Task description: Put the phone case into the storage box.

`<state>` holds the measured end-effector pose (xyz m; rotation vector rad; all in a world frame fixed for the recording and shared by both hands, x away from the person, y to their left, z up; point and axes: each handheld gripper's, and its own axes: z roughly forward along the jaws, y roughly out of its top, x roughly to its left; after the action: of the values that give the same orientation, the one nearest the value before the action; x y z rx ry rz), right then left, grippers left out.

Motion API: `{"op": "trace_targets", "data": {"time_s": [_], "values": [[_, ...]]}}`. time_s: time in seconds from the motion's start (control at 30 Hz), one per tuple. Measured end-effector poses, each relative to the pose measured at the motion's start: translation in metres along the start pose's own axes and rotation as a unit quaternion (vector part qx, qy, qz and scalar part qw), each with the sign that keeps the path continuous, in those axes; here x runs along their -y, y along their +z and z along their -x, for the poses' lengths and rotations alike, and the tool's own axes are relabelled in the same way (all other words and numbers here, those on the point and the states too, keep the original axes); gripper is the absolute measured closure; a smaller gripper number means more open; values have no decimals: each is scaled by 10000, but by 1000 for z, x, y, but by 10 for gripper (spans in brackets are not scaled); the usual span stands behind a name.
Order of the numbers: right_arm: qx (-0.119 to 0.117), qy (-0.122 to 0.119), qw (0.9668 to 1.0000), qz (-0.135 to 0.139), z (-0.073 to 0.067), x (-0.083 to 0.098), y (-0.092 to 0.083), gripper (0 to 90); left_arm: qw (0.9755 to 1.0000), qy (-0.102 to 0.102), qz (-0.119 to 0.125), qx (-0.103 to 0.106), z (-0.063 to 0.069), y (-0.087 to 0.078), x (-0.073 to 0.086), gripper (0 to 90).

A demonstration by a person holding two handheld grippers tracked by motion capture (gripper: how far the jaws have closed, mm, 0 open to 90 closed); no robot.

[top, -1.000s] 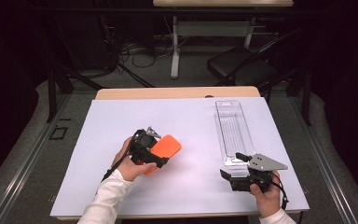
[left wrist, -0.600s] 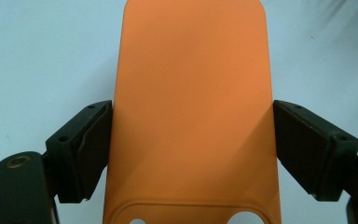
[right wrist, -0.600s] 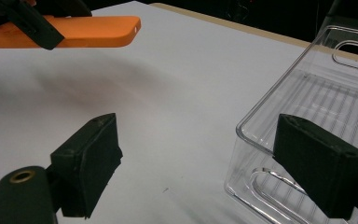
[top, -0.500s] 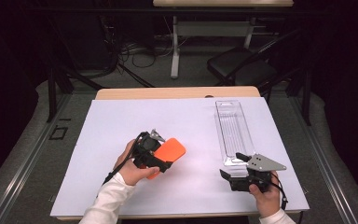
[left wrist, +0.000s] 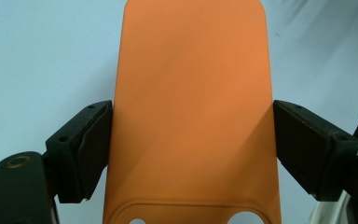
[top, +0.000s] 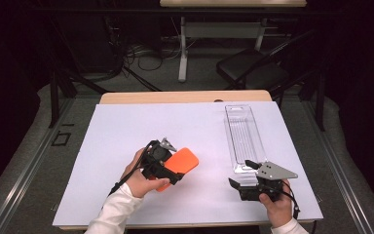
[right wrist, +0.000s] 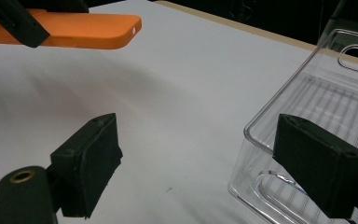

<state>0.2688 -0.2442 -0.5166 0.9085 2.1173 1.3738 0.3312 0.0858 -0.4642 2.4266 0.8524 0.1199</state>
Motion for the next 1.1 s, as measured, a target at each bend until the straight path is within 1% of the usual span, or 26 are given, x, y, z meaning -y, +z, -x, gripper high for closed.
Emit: {"op": "trace_targets", "data": {"time_s": [0.17,0.4,0.53,0.63,0.73,0.83,0.93,1.03,1.1], "values": [[-91,-57,9999,-6,-3,-1,0,140,10000,63,-15,42,5,1,-1,159],[-59,-212,9998,21,-8,-4,-1,138,9999,121,-85,68,11,1,-3,159],[-161,-173,9997,-5,-10,-5,0,134,9998,156,-90,127,17,1,-4,159],[-383,29,9993,-39,-11,-7,1,106,9996,204,-103,171,21,1,-5,159],[-431,50,9990,-71,-13,-8,2,100,9994,250,-124,206,24,2,-6,160],[-510,52,9986,-146,-16,-10,3,98,9994,248,-136,217,27,4,-6,159],[-570,-34,9980,-254,-23,-11,6,98,9993,257,-139,222,29,4,-7,159],[-516,-319,9977,-303,-30,-12,8,97,9993,267,-118,249,30,3,-7,159],[-517,-512,9965,-401,-35,-14,9,73,9992,266,-109,273,31,2,-7,160]]}}
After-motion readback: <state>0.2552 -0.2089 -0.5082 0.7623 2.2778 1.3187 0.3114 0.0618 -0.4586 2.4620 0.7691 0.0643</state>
